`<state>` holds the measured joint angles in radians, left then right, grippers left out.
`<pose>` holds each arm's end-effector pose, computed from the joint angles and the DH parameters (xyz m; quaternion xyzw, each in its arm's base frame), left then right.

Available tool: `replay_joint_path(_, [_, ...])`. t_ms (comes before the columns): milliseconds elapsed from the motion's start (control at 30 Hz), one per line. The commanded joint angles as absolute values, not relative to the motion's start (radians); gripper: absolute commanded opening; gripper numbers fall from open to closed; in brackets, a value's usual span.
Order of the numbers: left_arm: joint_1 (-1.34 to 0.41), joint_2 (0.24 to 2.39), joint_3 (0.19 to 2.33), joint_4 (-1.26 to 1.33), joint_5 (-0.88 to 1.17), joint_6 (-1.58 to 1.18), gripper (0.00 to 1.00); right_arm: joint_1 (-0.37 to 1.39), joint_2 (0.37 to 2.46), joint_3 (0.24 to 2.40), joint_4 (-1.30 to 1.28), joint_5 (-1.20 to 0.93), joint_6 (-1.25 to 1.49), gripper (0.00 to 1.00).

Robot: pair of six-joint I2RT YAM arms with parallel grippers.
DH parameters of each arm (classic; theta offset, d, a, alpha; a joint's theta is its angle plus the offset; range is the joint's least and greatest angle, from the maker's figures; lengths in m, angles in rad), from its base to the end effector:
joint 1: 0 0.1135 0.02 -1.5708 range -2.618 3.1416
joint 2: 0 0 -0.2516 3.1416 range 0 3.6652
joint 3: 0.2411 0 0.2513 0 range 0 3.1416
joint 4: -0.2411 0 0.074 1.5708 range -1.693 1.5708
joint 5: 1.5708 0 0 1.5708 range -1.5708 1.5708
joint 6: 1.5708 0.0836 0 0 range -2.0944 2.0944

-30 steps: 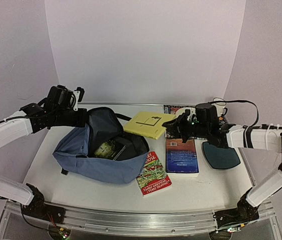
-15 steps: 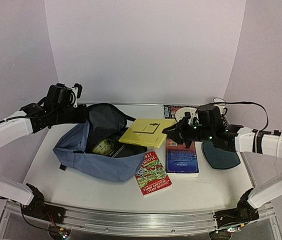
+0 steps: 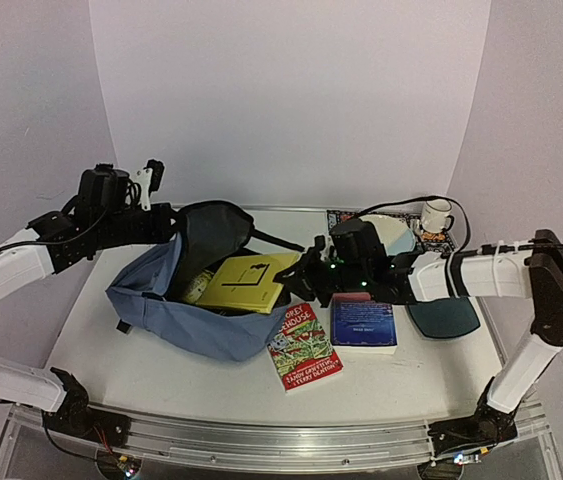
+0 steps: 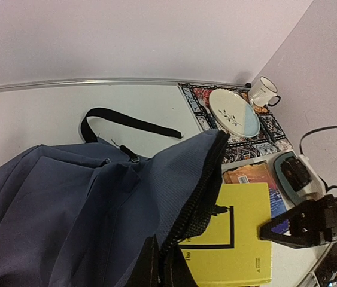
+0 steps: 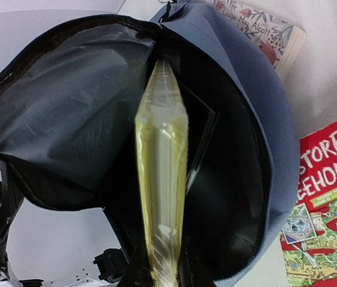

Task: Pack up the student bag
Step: Place the book in the largest pocket of the bag.

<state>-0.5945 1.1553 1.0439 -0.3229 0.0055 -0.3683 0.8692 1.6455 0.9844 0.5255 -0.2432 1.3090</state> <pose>0.2571 -0.1743 0.3099 0.0966 0.8373 -0.2512 0.4759 0.2570 0.3353 0.2410 0.0853 0.7472 0.6208 0.2214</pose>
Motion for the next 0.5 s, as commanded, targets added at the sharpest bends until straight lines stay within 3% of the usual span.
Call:
replay_joint_path(0, [-0.589, 1.077, 1.034, -0.186, 0.092, -0.381, 0.00, 0.905, 1.712, 1.114, 0.689, -0.177, 1.337, 0.00])
replay_joint_path(467, [-0.589, 0.972, 0.948, -0.226, 0.142, -0.397, 0.00, 0.997, 2.105, 1.488, 0.587, -0.126, 1.323, 0.00])
